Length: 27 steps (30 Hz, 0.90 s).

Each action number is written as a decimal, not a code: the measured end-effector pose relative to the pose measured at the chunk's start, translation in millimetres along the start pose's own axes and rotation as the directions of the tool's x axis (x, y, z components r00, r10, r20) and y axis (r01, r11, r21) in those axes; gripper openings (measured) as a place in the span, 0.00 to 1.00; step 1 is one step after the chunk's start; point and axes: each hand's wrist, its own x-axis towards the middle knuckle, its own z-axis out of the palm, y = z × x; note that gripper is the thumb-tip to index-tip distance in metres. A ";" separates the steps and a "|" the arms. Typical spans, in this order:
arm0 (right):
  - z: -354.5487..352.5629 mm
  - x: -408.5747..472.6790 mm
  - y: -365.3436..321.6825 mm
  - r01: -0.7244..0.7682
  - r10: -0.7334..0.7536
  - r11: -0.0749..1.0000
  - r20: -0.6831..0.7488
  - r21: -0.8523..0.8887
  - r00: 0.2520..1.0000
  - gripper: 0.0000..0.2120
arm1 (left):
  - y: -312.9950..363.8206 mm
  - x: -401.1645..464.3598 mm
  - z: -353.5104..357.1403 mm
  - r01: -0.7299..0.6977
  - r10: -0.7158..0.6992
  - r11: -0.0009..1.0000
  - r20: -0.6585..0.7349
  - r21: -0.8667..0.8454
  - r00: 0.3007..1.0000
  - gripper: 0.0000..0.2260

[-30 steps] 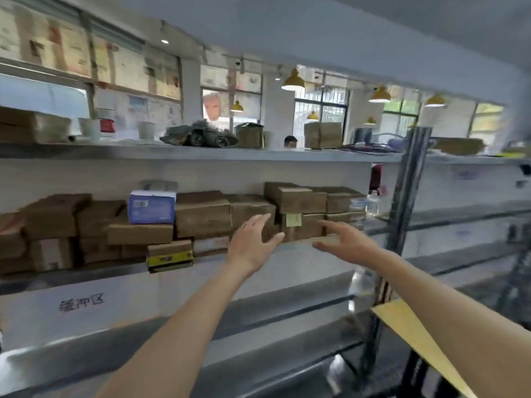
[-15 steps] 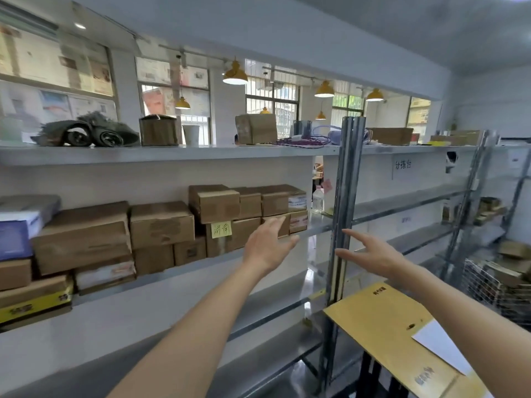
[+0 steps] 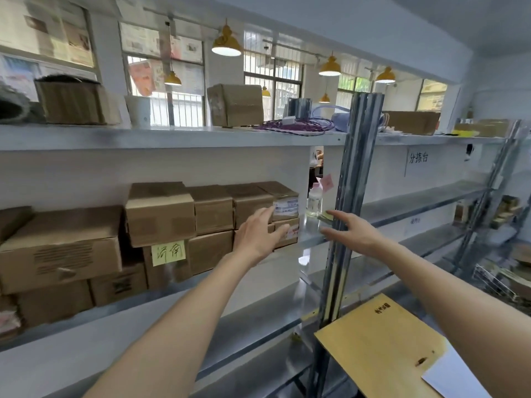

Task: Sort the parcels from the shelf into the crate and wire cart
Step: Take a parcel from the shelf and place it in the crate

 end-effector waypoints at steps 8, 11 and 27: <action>18.2 102.0 28.3 0.069 -0.075 0.993 0.049 0.099 0.996 0.36 | -13.6 54.4 34.2 0.017 -0.017 1.000 -0.071 -0.004 0.997 0.29; 25.7 142.5 35.1 0.119 -0.125 0.985 0.043 0.123 0.991 0.36 | -15.6 67.7 43.1 0.023 -0.018 0.999 -0.097 0.043 0.995 0.29; 93.9 299.1 69.3 0.308 -0.346 0.905 0.083 0.294 0.935 0.38 | -20.5 80.1 115.1 0.304 -0.297 0.953 -0.174 0.015 0.939 0.26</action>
